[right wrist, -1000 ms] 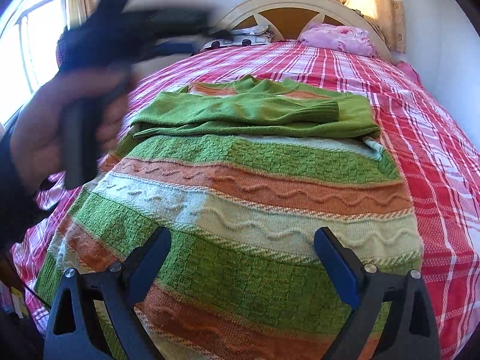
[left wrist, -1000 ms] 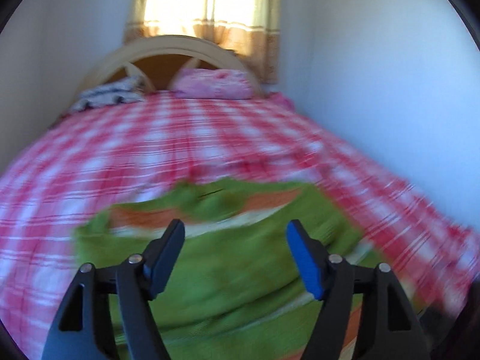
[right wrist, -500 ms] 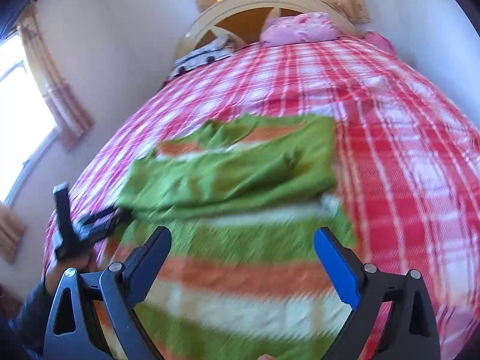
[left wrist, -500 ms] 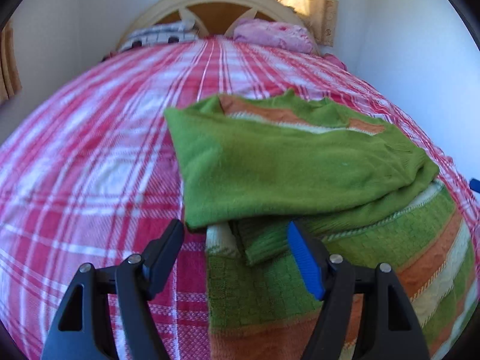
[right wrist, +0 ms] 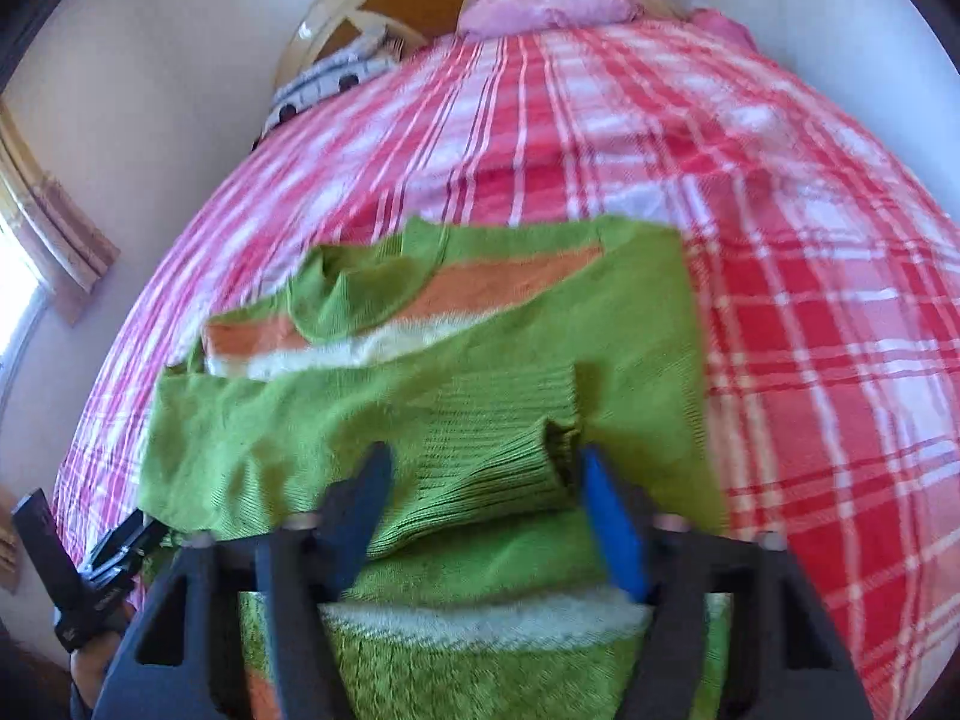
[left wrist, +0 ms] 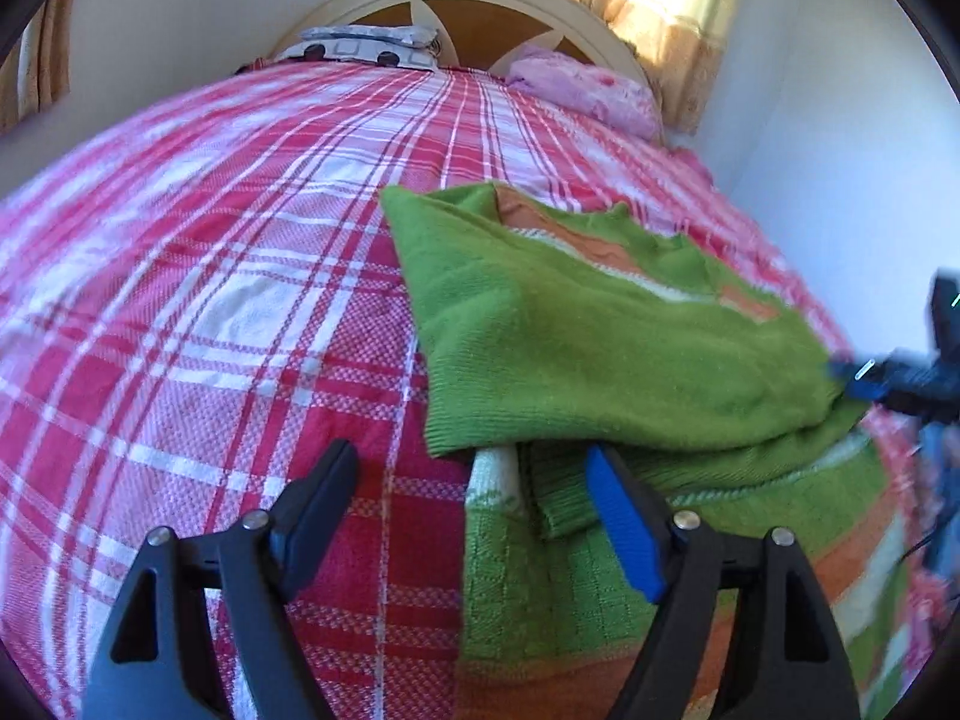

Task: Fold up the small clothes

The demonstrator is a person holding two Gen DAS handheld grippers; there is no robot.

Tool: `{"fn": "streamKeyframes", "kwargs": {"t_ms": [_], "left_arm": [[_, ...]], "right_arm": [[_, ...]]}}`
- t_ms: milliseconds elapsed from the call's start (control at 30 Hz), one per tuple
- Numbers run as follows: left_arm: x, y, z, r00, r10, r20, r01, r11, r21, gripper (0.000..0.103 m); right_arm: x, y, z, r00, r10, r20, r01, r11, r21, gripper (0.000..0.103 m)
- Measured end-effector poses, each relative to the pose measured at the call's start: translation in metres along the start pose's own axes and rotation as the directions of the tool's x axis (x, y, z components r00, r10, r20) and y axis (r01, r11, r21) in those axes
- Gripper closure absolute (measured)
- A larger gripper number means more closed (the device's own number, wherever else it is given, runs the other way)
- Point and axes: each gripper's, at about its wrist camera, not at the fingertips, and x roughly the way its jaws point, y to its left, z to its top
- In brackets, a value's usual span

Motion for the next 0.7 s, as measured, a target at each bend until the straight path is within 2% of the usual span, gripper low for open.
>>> {"fn": "streamKeyframes", "kwargs": {"t_ms": [33,67,100,167,333,500,567,700], "left_arm": [[-0.002,0.006,0.001,0.999,-0.034,0.009,0.035,0.999,-0.031,0.022],[-0.004,0.011,0.000,0.998,-0.059,0.017,0.060,0.997,-0.055,0.022],[-0.005,0.014,0.000,0.997,-0.075,0.022,0.077,0.994,-0.072,0.022],[-0.006,0.017,-0.001,0.995,-0.093,0.030,0.096,0.992,-0.087,0.022],[-0.006,0.013,-0.002,0.996,-0.082,0.027,0.084,0.993,-0.078,0.022],[-0.004,0.008,0.000,0.998,-0.059,0.020,0.060,0.996,-0.059,0.022],[-0.003,0.008,0.000,0.998,-0.060,0.022,0.061,0.997,-0.055,0.021],[-0.004,0.010,0.001,0.997,-0.070,0.025,0.071,0.996,-0.062,0.021]], "right_arm": [[0.004,0.002,-0.002,1.000,-0.024,-0.007,0.024,0.999,-0.021,0.076],[0.005,0.002,-0.003,1.000,-0.025,-0.004,0.025,0.999,-0.031,0.088],[0.003,0.001,-0.004,1.000,-0.025,0.009,0.026,0.999,-0.044,0.094],[-0.003,-0.001,-0.006,0.999,-0.029,0.039,0.032,0.998,-0.058,0.096],[-0.031,-0.009,-0.004,0.985,-0.080,0.150,0.093,0.992,-0.082,0.097],[-0.014,-0.022,-0.005,0.989,-0.116,0.094,0.123,0.990,-0.065,0.097],[-0.008,-0.025,-0.008,0.983,-0.156,0.098,0.163,0.984,-0.071,0.097],[-0.011,-0.029,-0.007,0.979,-0.171,0.115,0.178,0.982,-0.060,0.097]]}}
